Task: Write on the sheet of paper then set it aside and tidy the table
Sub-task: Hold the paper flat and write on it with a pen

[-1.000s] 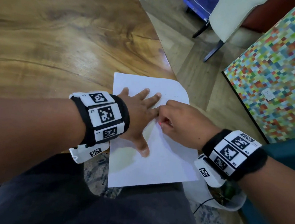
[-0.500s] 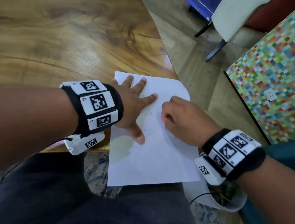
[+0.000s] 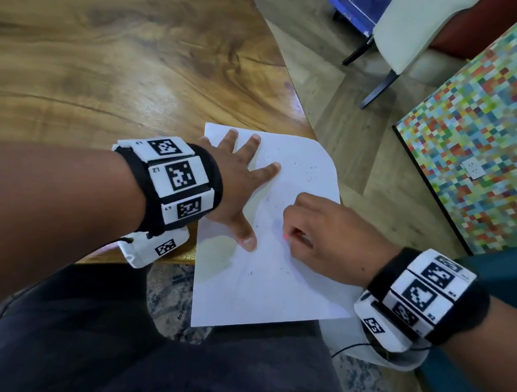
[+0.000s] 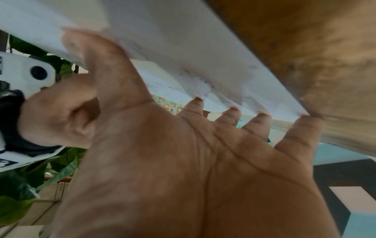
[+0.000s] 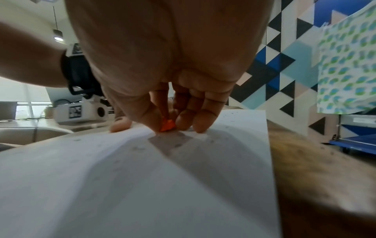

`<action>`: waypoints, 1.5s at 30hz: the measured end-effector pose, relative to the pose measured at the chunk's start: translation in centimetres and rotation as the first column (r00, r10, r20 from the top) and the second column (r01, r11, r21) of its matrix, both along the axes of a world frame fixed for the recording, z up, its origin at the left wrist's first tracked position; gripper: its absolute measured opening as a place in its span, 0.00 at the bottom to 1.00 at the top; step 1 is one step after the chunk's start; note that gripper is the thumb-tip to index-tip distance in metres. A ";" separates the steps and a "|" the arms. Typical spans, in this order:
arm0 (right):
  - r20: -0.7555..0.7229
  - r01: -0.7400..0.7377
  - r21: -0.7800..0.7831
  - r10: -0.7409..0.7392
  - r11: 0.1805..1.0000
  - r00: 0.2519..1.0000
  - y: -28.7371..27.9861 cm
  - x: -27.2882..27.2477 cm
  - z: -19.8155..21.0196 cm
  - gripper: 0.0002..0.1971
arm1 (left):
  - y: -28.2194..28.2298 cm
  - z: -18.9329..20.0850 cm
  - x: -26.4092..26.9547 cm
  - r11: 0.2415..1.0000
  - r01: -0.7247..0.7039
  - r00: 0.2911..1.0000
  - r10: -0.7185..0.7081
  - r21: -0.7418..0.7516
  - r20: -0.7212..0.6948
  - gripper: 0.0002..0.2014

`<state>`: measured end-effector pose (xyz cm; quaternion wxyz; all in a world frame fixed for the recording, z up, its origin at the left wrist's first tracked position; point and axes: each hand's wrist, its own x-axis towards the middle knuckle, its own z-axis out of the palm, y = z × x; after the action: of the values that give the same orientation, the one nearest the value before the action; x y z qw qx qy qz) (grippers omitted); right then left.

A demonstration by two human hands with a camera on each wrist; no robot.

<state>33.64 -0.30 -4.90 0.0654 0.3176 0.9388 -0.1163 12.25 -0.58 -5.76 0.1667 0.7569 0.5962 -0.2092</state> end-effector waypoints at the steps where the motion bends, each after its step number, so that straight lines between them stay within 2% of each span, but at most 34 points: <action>1: 0.010 0.028 0.006 -0.028 1.000 1.000 0.7 -0.3 0.0 0.04 | 0.0 0.0 0.0 1.000 0.002 1.000 -0.002 -0.001 0.002 0.70; 6: -0.050 0.273 0.089 -0.269 0.958 0.962 6.4 -2.9 -0.1 0.03 | -0.1 0.0 -0.1 1.000 0.002 1.000 -0.002 0.003 0.006 0.70; 12: -0.029 0.384 0.092 -0.383 0.919 0.923 10.3 -4.8 0.2 0.05 | -0.2 -0.2 -0.2 1.000 -0.003 1.000 0.002 0.021 0.014 0.72; 15: -0.009 0.322 0.101 -0.323 0.941 0.946 9.5 -4.7 0.5 0.03 | -0.2 -0.1 -0.1 1.000 -0.015 1.000 0.015 0.013 0.018 0.72; 20: 0.062 0.068 0.054 -0.071 0.996 0.995 5.6 -4.3 0.3 0.03 | -0.1 -0.2 0.0 1.000 -0.023 1.000 0.023 -0.001 0.020 0.72; 26: 0.007 0.231 0.099 -0.233 0.968 0.973 8.4 -4.3 0.5 0.03 | -0.2 0.0 0.0 1.000 -0.009 1.000 0.009 0.004 -0.004 0.71; 29: 0.051 0.146 0.112 -0.152 0.983 0.987 6.3 -4.4 0.5 0.03 | -0.2 -0.1 -0.1 1.000 -0.016 1.000 0.016 0.002 -0.003 0.71; 32: 0.059 0.008 0.017 -0.009 1.000 0.998 2.7 -4.2 0.7 0.05 | -0.2 -0.2 -0.2 1.000 -0.011 1.000 0.011 0.008 -0.001 0.70; 35: 0.074 -0.067 -0.023 0.069 0.997 0.995 0.8 -3.7 0.5 0.05 | -0.1 -0.4 -0.3 1.000 0.001 1.000 -0.001 0.013 -0.005 0.70; 40: 0.067 -0.005 0.065 0.000 0.998 0.998 2.9 -3.6 0.5 0.04 | 0.2 -0.5 -0.4 0.999 0.007 1.000 -0.007 0.038 -0.014 0.69; 45: 0.062 0.050 0.086 -0.055 0.995 0.997 6.3 -4.3 0.5 0.05 | 1.9 0.0 -0.9 0.995 -0.036 0.999 0.035 0.093 0.010 0.65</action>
<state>29.34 5.95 -4.43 0.0788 0.3482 0.9316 -0.0680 11.32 1.32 -5.80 0.1375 0.7540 0.6180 -0.1753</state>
